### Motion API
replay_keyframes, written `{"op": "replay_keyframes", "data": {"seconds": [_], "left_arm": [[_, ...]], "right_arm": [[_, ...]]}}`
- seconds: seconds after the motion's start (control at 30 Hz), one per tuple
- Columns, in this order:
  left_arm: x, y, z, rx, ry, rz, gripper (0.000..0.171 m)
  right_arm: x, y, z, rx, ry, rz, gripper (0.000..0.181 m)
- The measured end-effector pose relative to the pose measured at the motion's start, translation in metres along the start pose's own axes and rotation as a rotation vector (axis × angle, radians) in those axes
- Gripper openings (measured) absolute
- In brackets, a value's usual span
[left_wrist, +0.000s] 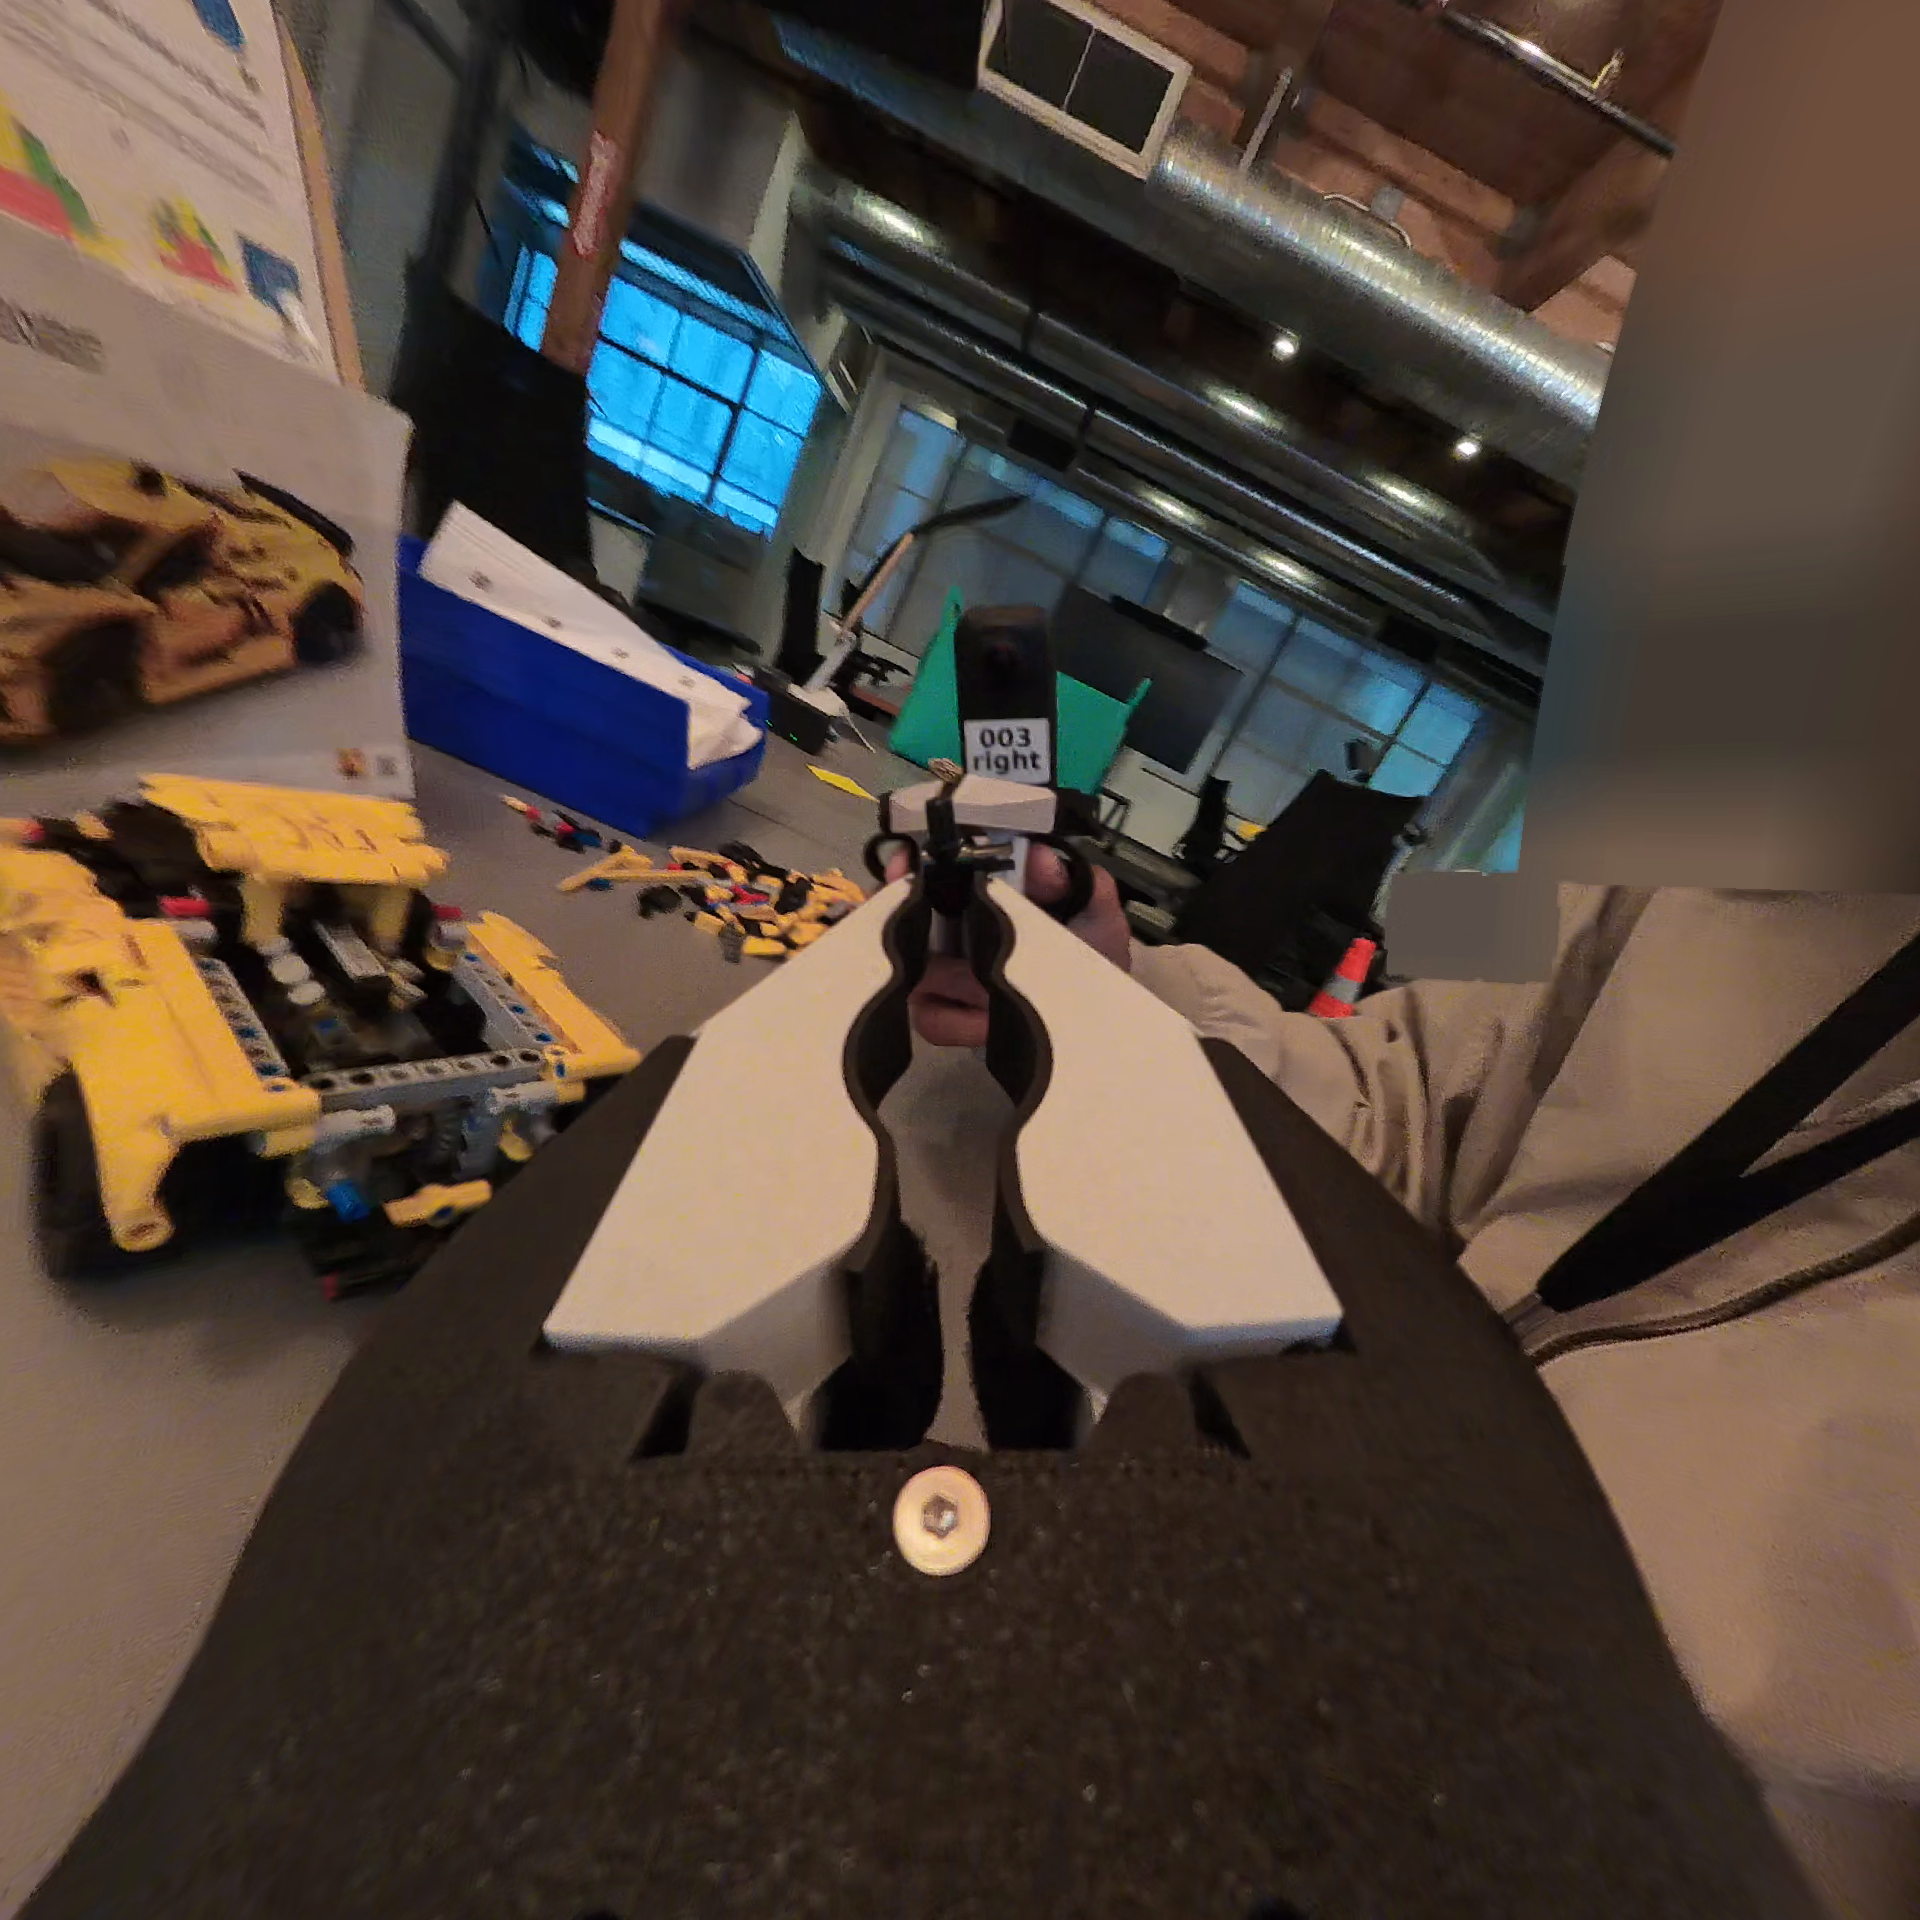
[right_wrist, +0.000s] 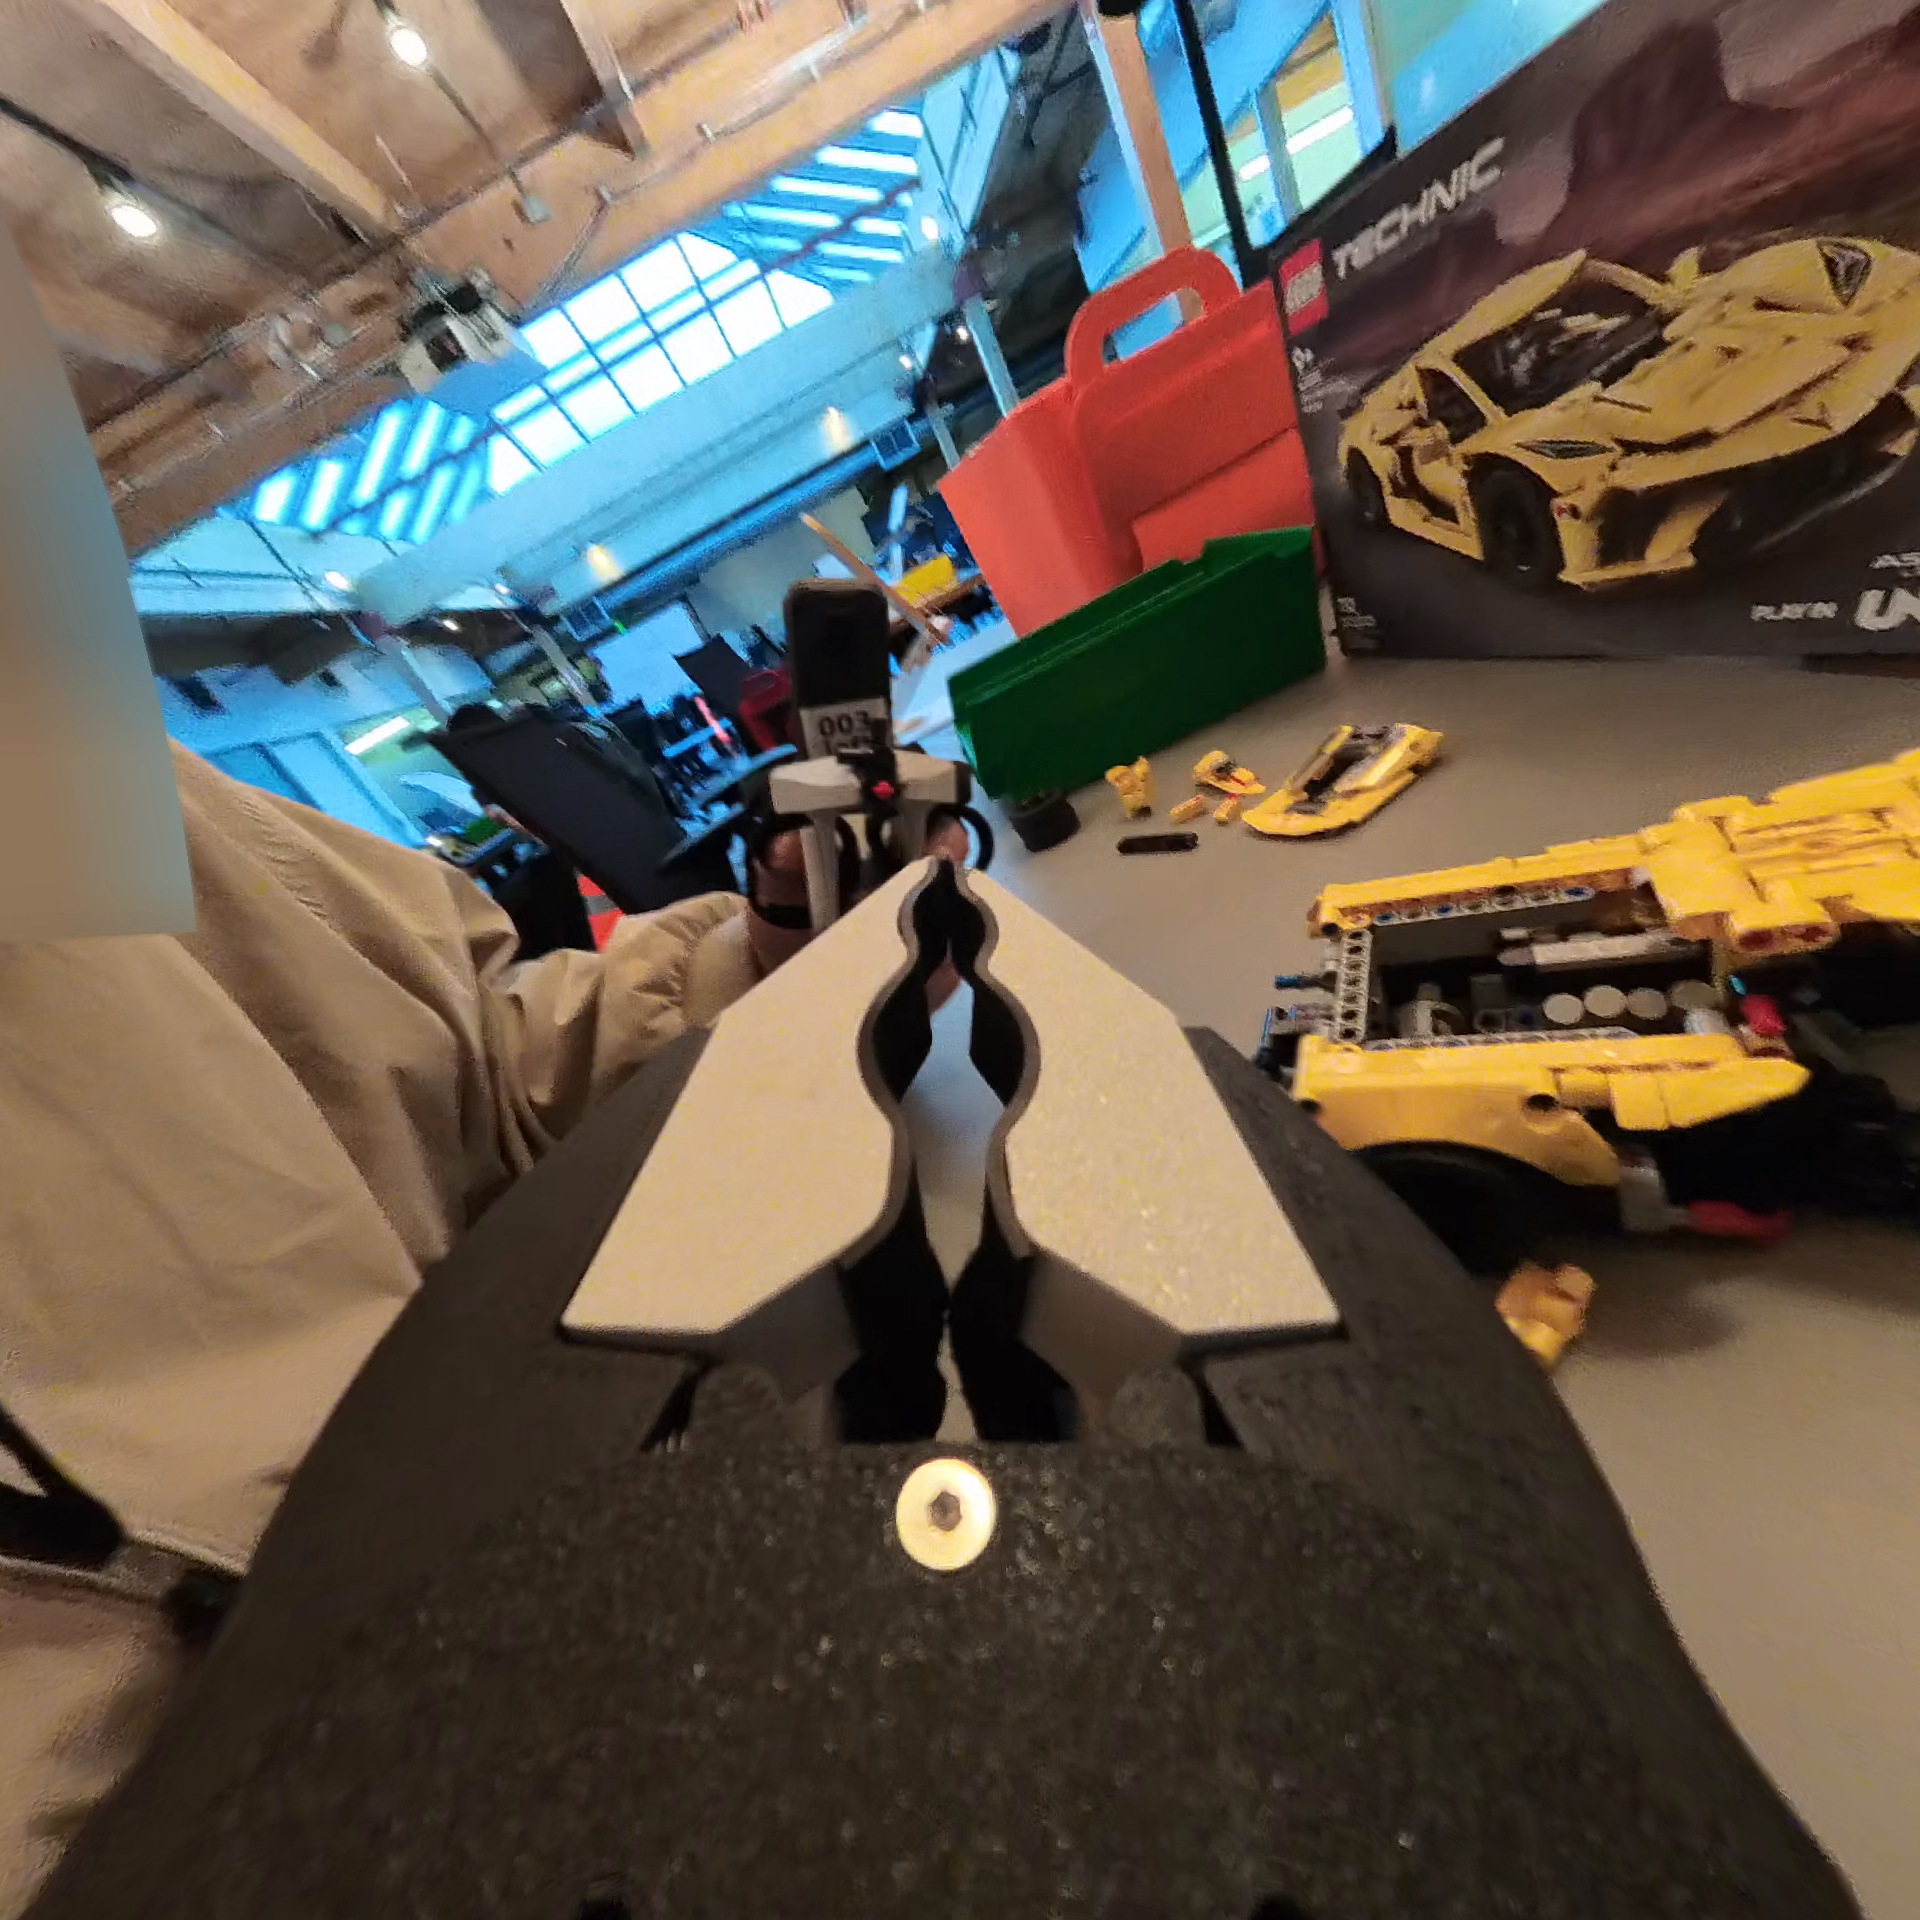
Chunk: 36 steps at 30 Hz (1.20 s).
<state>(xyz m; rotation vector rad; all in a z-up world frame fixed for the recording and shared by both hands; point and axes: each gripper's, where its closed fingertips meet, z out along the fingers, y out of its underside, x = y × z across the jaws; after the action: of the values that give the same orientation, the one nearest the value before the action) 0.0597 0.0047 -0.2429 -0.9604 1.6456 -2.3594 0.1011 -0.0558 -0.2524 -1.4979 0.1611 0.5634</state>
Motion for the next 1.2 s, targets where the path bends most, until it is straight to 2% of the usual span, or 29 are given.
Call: {"op": "replay_keyframes", "data": {"seconds": [0.07,0.1,0.2,0.27,0.33,0.43,0.57,0.63,0.73,0.8,0.87,0.97,1.03,1.07,1.13,1.2], "left_arm": [[-0.007,0.007,0.000,0.010,-0.035,-0.024,0.006],[-0.008,0.012,0.001,-0.010,-0.063,0.016,0.006],[-0.006,0.032,0.013,-0.141,-0.174,0.342,0.007],[0.001,0.034,0.019,-0.137,-0.195,0.434,0.007],[0.002,0.042,0.020,-0.177,-0.210,0.456,0.007],[-0.003,0.053,0.020,-0.228,-0.243,0.443,0.007],[-0.018,0.075,0.020,-0.388,-0.354,0.618,0.007],[-0.031,0.073,0.015,-0.413,-0.435,0.642,0.007],[-0.087,0.050,-0.034,-0.465,-0.751,0.530,0.007],[-0.119,0.029,-0.088,-0.443,-0.909,0.317,0.007],[-0.139,0.028,-0.144,-0.548,-0.983,0.110,0.007],[-0.162,0.013,-0.217,-0.764,-1.144,0.096,0.007],[-0.178,-0.015,-0.232,-0.719,-1.194,0.137,0.007],[-0.184,-0.016,-0.236,-0.744,-1.184,0.105,0.007],[-0.194,-0.010,-0.250,-0.874,-1.200,0.042,0.007],[-0.194,0.003,-0.247,-0.966,-1.138,-0.008,0.007]], "right_arm": [[0.013,0.024,0.005,-0.096,0.066,-0.017,0.000],[0.012,0.037,0.009,-0.145,0.053,0.018,0.000],[0.006,0.043,0.020,-0.143,0.003,0.129,0.001],[0.004,0.040,0.022,-0.125,-0.007,0.121,0.012],[0.003,0.036,0.021,-0.116,0.022,0.060,0.023],[-0.009,0.031,0.020,-0.089,0.042,-0.104,0.025],[-0.010,0.049,0.021,-0.192,0.124,-0.234,0.026],[0.000,0.050,0.017,-0.204,0.217,-0.287,0.021],[0.016,0.051,0.005,-0.231,0.319,-0.320,0.016],[0.022,0.050,-0.001,-0.232,0.360,-0.302,0.012],[0.026,0.052,-0.004,-0.224,0.372,-0.255,0.009],[0.030,0.062,-0.003,-0.275,0.354,-0.169,0.009],[0.027,0.060,0.000,-0.261,0.334,-0.161,0.010],[0.026,0.059,0.000,-0.257,0.332,-0.164,0.010],[0.027,0.059,-0.001,-0.256,0.335,-0.161,0.009],[0.028,0.058,-0.004,-0.243,0.336,-0.141,0.009]]}}
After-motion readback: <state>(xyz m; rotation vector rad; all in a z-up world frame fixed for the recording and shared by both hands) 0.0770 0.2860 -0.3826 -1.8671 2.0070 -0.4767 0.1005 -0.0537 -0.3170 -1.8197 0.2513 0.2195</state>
